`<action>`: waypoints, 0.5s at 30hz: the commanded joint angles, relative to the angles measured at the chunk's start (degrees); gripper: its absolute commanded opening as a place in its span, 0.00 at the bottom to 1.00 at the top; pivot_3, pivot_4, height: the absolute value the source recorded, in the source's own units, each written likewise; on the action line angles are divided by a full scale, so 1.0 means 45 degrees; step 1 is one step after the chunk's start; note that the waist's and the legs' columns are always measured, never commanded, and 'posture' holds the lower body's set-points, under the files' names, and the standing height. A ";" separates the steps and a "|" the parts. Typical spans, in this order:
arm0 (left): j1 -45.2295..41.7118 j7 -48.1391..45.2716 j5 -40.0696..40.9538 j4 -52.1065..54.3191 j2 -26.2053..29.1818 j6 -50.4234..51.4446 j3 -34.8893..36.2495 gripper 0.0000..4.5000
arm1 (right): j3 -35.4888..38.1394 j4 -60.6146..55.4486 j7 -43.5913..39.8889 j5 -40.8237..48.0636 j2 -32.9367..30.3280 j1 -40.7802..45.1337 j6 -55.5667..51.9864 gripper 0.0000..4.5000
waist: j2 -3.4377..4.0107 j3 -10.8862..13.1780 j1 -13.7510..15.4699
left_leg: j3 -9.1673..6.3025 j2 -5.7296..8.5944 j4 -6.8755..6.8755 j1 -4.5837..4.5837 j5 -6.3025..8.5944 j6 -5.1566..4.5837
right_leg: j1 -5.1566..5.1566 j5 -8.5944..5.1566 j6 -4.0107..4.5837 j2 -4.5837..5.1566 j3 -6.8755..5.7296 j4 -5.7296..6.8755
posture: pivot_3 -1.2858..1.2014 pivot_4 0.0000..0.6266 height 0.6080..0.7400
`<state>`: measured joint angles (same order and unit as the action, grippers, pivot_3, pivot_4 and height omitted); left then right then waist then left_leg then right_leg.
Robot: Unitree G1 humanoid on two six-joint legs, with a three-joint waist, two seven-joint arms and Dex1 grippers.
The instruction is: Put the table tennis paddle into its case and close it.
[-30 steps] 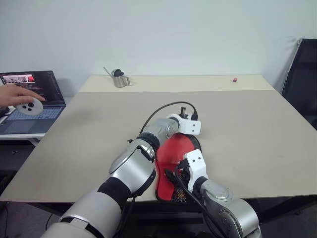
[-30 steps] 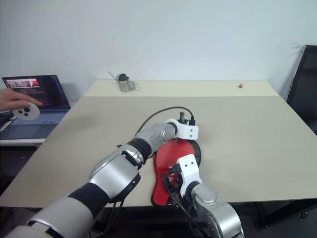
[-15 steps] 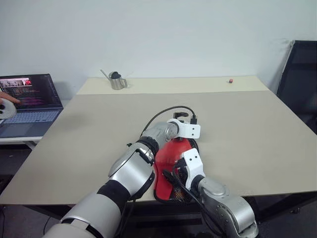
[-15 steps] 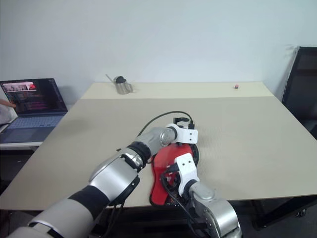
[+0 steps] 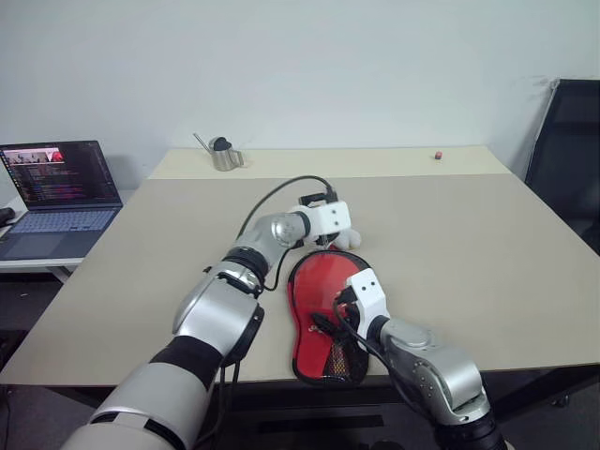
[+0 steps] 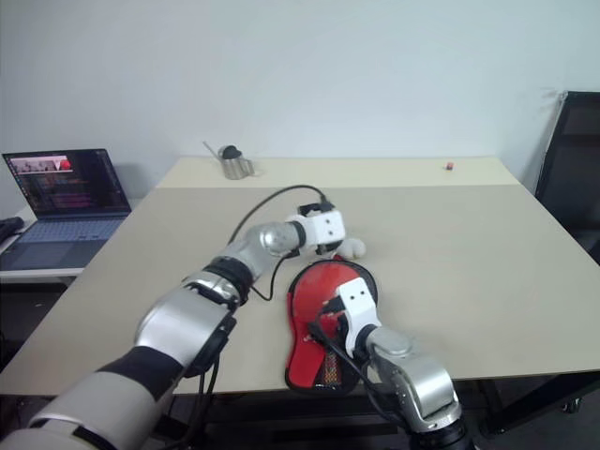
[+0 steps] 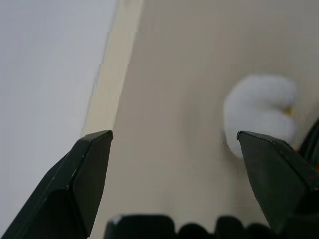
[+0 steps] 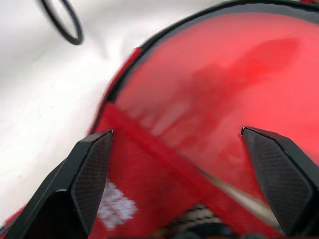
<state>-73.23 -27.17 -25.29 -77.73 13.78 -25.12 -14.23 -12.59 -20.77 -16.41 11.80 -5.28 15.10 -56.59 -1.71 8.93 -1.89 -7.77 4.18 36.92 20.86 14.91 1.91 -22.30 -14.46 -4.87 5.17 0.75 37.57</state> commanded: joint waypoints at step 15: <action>0.9186 -0.8073 0.8077 1.4672 0.3253 0.7188 0.3081 0.99 | 0.4146 -0.2524 -0.3130 0.5135 -0.3221 0.2036 -0.3296 1.00 | 0.0080 0.0064 -0.0003 | -0.0002 -0.0086 0.0008 0.0246 0.0021 -0.0012 | -0.0227 0.0060 0.0100 -0.0001 0.0021 -0.0072 | 0.52 0.24 1.00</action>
<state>-32.09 -63.27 9.90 -18.35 27.70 5.67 0.55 3.97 -30.05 -28.60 32.24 -18.46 22.99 -70.98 -1.35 9.21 -1.90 -7.78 3.77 36.95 21.96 15.01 1.86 -23.30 -14.18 -4.41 5.16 0.82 37.22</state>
